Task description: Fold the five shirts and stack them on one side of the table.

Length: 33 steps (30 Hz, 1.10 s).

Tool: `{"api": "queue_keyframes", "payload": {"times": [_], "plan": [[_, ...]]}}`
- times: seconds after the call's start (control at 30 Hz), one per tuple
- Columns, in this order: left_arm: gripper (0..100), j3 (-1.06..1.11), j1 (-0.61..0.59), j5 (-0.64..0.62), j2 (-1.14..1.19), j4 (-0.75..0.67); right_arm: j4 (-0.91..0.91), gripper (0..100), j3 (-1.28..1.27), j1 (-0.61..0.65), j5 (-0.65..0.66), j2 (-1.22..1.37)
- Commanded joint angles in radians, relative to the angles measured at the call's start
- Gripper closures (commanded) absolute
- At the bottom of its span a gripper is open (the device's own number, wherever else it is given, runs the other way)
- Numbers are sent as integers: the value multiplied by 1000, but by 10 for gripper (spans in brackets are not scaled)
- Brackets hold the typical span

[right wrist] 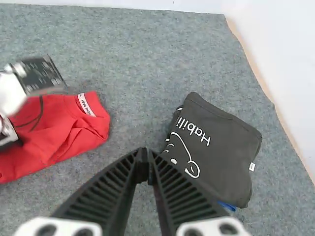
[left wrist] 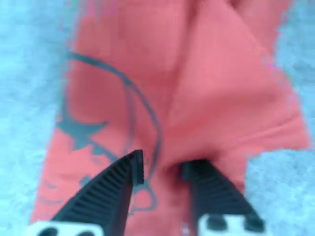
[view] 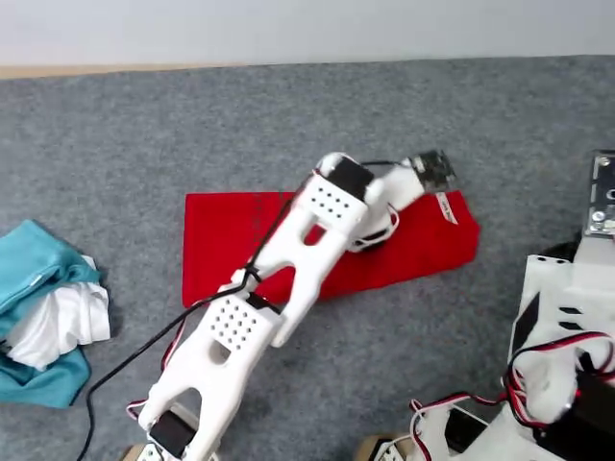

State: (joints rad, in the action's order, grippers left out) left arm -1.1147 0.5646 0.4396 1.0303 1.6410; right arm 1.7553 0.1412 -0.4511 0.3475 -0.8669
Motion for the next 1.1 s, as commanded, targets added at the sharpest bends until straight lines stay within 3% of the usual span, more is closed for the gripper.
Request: {"api": "queue_keyframes", "payload": {"times": [0.0,0.43,0.67,1.07], "plan": [[804,-81,-31,-25,-14,-18,39,987,2,-12,8,2],[804,-90,-103,-21,-3,-51,39,987,0,-12,8,4],[805,-197,-55,-26,-2,112,39,987,0,-12,8,4],[849,-166,-41,-25,129,110,39,987,0,-12,8,4]]}}
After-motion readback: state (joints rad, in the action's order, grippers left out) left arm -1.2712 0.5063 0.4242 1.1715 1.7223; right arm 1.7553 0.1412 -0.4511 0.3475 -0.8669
